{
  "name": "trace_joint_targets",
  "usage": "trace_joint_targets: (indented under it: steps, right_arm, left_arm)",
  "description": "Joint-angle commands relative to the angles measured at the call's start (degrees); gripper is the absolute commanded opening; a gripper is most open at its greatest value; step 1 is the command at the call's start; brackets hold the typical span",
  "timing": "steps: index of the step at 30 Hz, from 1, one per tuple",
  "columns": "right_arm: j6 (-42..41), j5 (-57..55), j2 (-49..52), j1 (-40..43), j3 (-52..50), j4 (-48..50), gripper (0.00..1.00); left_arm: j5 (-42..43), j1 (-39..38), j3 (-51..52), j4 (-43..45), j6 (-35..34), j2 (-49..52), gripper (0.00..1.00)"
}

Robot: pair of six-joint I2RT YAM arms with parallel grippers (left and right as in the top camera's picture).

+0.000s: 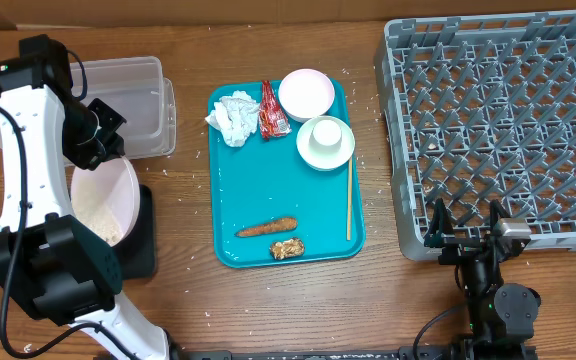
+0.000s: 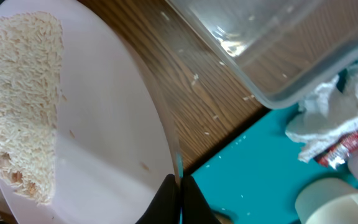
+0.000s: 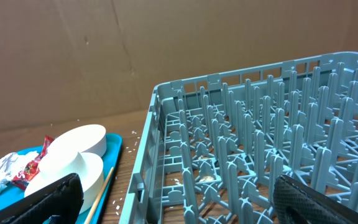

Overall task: Sort waste into correct bins and load items into the dishwasher
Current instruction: 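Tilt the plate with the left gripper to pour rice onto the black tray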

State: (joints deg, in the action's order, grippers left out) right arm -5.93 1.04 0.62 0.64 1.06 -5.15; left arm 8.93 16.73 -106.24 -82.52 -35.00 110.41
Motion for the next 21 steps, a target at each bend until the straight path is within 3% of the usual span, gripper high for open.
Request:
trace_joint_targets:
  steps: [1, 11, 21]
  right_arm:
    - [0.4, -0.5, -0.5, -0.3, -0.6, 0.3, 1.0]
    - [0.4, -0.5, -0.5, -0.3, -0.6, 0.3, 1.0]
    - [0.4, -0.5, -0.5, -0.3, -0.6, 0.3, 1.0]
  left_arm:
    - [7.1, 0.7, -1.5, -0.4, 5.6, 0.1, 0.04]
    - [12.8, 4.6, -1.5, -2.4, 10.1, 0.1, 0.04]
    - [25.7, 10.9, -1.5, -5.6, 18.6, 0.1, 0.04]
